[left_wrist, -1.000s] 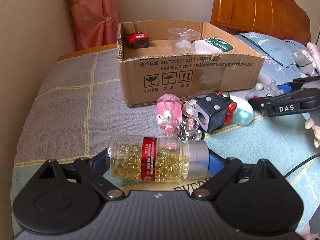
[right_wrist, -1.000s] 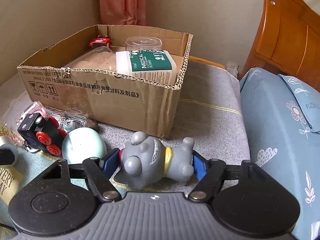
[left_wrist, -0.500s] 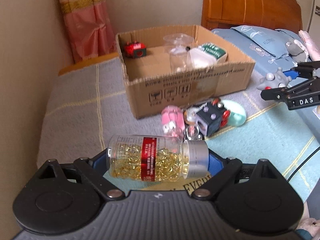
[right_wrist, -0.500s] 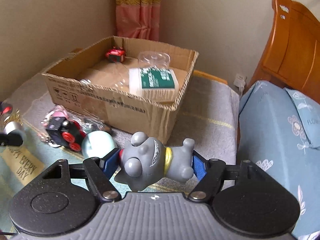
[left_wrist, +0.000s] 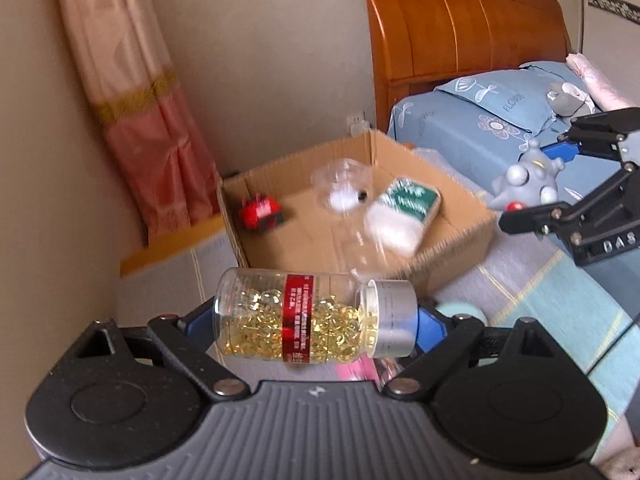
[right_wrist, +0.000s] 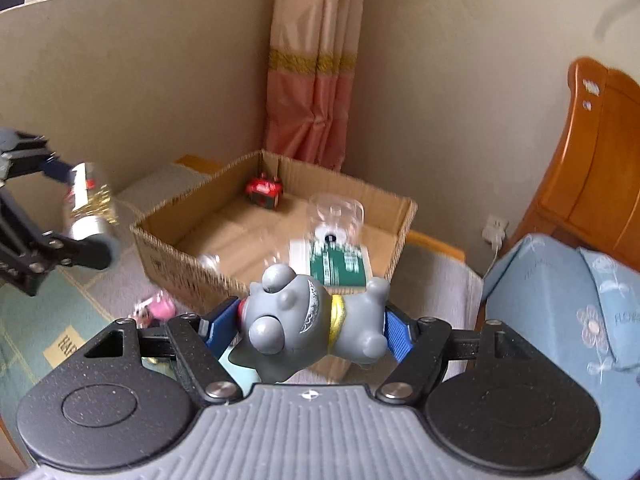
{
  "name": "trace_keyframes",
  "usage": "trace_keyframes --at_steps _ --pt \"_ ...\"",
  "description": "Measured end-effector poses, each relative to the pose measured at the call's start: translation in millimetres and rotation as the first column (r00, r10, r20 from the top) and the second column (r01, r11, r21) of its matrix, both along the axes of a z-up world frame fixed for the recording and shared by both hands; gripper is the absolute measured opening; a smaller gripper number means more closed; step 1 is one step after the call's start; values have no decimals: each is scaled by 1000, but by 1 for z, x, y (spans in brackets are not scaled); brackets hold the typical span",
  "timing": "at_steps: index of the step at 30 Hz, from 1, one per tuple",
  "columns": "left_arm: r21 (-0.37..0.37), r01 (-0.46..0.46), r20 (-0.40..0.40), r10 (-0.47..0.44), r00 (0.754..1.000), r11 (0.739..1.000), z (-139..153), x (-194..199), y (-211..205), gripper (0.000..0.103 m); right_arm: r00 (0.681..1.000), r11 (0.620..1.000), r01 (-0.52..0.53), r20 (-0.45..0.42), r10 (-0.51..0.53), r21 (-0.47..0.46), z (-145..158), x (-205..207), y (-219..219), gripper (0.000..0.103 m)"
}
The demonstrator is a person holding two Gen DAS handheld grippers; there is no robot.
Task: Organize rigid objects
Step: 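Carry the bottle and grey toy into the box and open both grippers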
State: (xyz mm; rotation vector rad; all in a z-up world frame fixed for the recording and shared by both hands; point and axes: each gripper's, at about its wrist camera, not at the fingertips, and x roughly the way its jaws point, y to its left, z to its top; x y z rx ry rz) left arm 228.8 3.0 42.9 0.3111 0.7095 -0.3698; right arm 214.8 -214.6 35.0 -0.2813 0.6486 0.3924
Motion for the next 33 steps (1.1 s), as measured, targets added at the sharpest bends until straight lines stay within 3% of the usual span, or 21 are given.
trace_keyframes --at_steps 9,15,23,33 --pt "40 44 -13 -44 999 998 -7 61 -17 93 1000 1000 -19 3 19 -4 12 25 13 78" --pt "56 12 -35 -10 999 998 -22 89 -20 95 1000 1000 -15 -8 15 -13 12 37 19 78" --pt "53 10 18 -11 1000 999 -16 74 -11 96 999 999 -25 -25 24 -21 8 48 29 78" --pt "8 -33 8 33 999 999 -9 39 19 97 997 998 -64 -46 64 -18 10 85 64 78"
